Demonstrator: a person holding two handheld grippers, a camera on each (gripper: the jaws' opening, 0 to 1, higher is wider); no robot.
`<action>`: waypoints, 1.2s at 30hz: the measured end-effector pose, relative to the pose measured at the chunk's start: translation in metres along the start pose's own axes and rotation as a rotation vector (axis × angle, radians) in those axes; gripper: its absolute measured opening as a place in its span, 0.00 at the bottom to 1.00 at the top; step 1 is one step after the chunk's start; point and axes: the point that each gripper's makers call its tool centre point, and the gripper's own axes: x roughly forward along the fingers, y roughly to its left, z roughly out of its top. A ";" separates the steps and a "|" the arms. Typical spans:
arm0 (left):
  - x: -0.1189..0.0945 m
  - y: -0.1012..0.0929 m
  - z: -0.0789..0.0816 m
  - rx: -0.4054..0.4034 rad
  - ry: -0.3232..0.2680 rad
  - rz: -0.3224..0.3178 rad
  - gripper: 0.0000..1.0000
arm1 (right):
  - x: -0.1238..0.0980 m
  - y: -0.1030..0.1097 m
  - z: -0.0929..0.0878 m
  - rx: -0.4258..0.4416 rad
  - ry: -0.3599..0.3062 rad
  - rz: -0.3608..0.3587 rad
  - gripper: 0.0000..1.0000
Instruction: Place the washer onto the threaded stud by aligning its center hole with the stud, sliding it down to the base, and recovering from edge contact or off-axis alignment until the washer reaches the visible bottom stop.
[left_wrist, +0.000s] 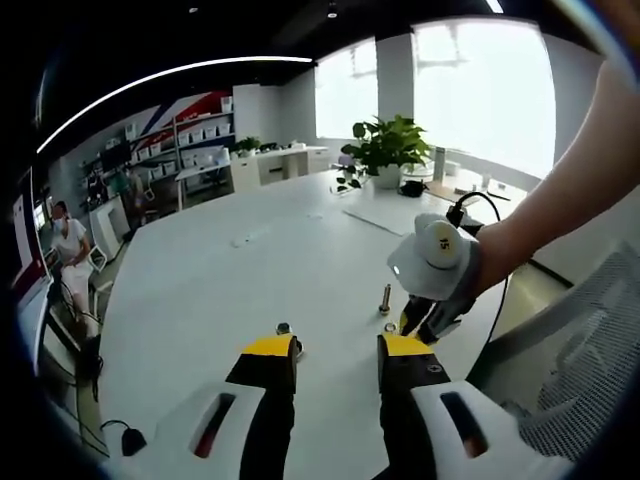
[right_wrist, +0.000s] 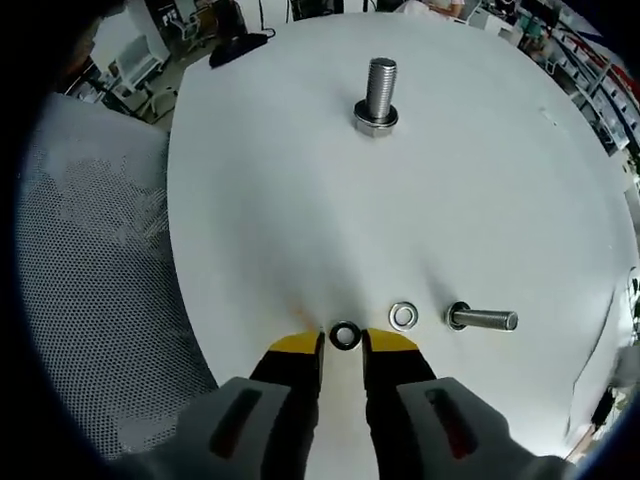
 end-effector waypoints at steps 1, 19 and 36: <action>0.000 0.000 0.000 0.002 0.001 0.000 0.30 | 0.000 0.000 0.000 -0.019 0.013 -0.005 0.18; -0.001 0.002 0.002 -0.007 -0.012 0.007 0.30 | 0.003 0.002 0.001 -0.093 0.138 -0.026 0.15; -0.002 0.003 0.003 -0.011 -0.013 0.009 0.30 | -0.002 0.002 -0.003 0.047 -0.018 -0.121 0.14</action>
